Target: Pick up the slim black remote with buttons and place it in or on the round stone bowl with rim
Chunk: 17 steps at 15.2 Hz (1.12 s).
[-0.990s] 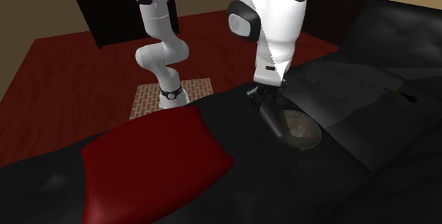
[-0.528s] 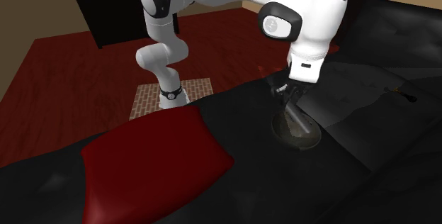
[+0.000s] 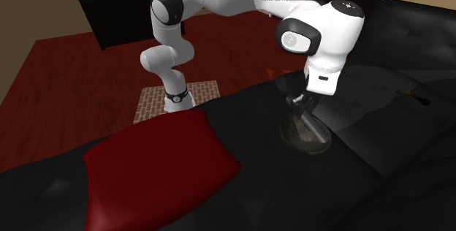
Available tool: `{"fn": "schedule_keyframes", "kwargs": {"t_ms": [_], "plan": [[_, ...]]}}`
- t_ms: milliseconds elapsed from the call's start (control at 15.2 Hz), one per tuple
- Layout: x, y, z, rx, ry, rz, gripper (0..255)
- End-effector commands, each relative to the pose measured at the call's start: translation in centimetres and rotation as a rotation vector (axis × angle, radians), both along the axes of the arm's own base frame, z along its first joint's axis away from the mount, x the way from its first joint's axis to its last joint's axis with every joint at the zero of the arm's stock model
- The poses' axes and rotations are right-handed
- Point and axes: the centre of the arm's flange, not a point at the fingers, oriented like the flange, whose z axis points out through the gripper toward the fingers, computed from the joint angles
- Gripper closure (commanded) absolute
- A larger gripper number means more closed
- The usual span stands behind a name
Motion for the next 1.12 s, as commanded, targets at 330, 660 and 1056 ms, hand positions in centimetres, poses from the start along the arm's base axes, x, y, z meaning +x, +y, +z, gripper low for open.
{"fn": "schedule_keyframes", "kwargs": {"t_ms": [330, 660, 1056], "plan": [[0.0, 0.0, -2.9, 0.001, -0.001, 0.0, 255], [0.0, 0.0, -2.9, 0.001, -0.001, 0.0, 255], [0.0, 0.0, -3.0, 0.001, -0.001, 0.0, 0]]}}
